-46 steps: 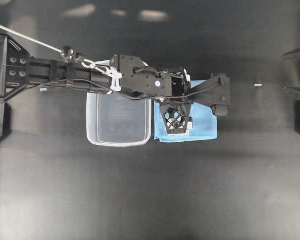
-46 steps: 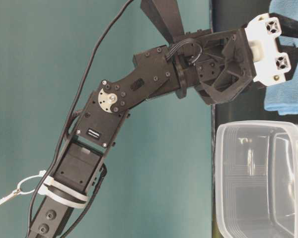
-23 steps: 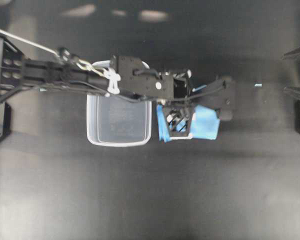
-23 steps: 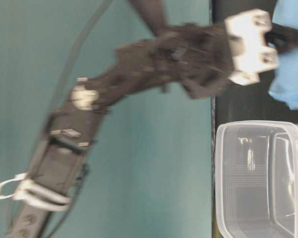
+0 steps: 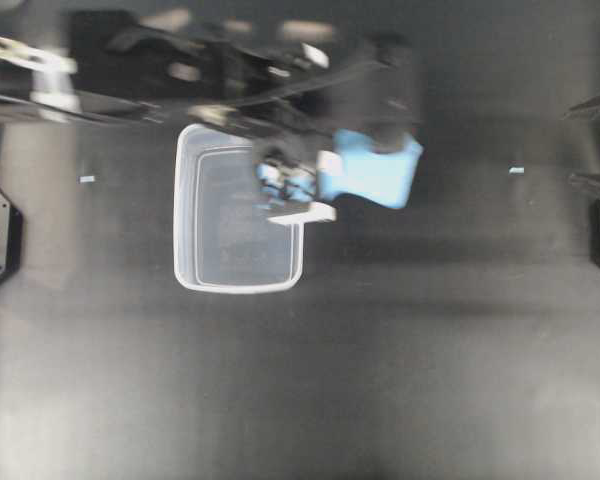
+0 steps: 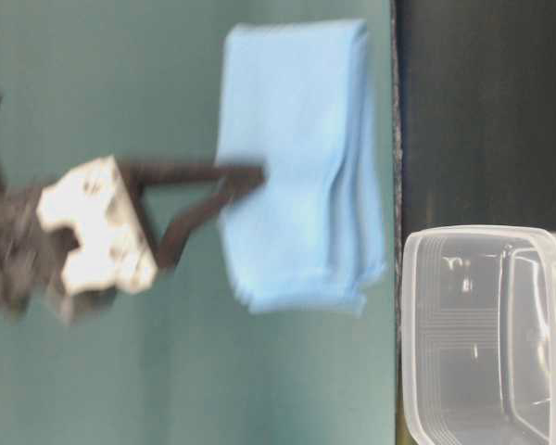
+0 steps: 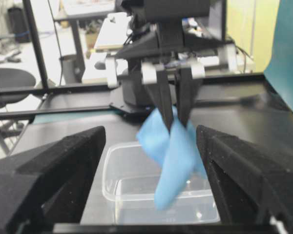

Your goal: Place the blue towel into the container with the left arm.

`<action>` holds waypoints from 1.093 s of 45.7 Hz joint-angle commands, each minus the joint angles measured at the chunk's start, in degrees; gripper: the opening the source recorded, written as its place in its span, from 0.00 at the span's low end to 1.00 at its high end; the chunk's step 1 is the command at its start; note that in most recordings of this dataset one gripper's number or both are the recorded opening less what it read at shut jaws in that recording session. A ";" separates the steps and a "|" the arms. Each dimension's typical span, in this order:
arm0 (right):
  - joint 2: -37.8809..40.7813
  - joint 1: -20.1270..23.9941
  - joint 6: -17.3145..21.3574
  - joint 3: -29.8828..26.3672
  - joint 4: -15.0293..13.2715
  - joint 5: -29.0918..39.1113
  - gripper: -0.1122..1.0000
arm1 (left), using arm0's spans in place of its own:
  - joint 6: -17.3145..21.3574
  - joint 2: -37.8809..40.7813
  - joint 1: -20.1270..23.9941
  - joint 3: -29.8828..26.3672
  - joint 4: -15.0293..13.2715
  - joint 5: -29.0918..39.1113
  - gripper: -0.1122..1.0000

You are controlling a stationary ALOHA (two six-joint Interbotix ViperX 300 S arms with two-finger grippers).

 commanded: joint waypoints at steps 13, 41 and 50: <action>0.35 -0.09 0.09 -0.44 0.18 -0.44 0.76 | 0.18 -14.24 -0.35 19.25 0.09 -9.76 0.15; 0.35 -0.09 0.09 -0.44 0.18 -0.44 0.76 | -0.09 -14.06 0.18 21.71 0.09 -10.99 0.37; 0.26 -0.09 0.09 -0.44 0.09 -0.26 0.76 | -1.41 -16.79 0.26 21.01 0.09 -14.06 0.86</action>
